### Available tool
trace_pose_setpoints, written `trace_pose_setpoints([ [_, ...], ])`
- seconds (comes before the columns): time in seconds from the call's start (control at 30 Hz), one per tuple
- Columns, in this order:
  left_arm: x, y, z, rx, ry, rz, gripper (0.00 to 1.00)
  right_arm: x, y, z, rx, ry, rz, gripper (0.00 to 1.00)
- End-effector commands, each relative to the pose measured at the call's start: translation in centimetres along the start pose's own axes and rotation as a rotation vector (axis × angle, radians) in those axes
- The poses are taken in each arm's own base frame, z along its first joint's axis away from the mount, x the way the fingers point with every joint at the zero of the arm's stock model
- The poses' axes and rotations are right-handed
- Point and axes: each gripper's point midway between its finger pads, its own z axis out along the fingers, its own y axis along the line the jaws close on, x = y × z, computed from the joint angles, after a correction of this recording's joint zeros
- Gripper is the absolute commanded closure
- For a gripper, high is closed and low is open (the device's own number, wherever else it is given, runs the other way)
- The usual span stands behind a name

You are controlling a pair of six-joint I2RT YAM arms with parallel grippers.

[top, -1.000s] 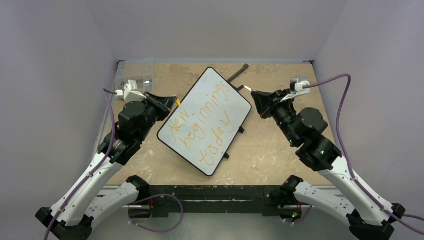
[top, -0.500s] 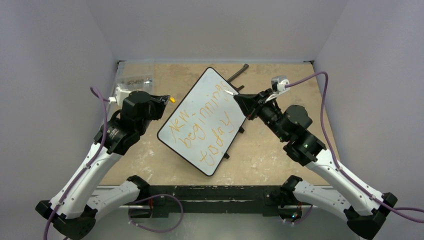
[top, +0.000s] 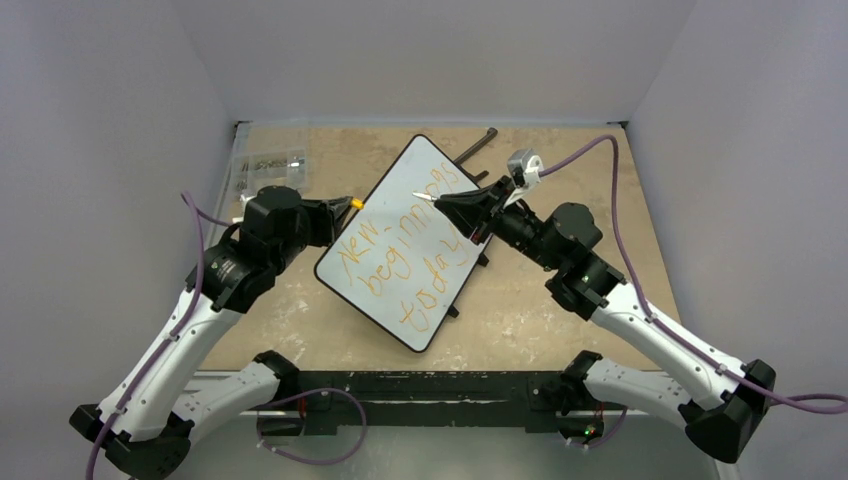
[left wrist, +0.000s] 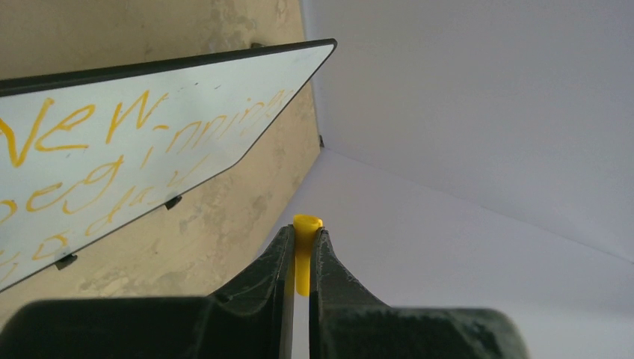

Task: Write a sentence on the whiteboard
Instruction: Insert the whiteboard marker without the cap into the pen cap.

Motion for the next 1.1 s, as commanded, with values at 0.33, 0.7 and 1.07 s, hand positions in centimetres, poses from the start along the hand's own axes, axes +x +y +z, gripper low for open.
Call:
trace_pose_setpoints([
  [0.33,1.6,0.8,1.3,-0.055,0.078,-0.221,1.00,1.0,4.0,2.5,-0.191,0.032,-0.091,1.00],
  [0.7,2.1,1.1,1.9,-0.062,0.099,-0.241,1.00,1.9,4.8,4.5,-0.181,0.058,-0.121,1.00],
  [1.07,1.8,1.0,1.5,-0.047,0.091,-0.244,1.00,2.2,3.8,5.1,-0.116,0.051,-0.108,1.00],
])
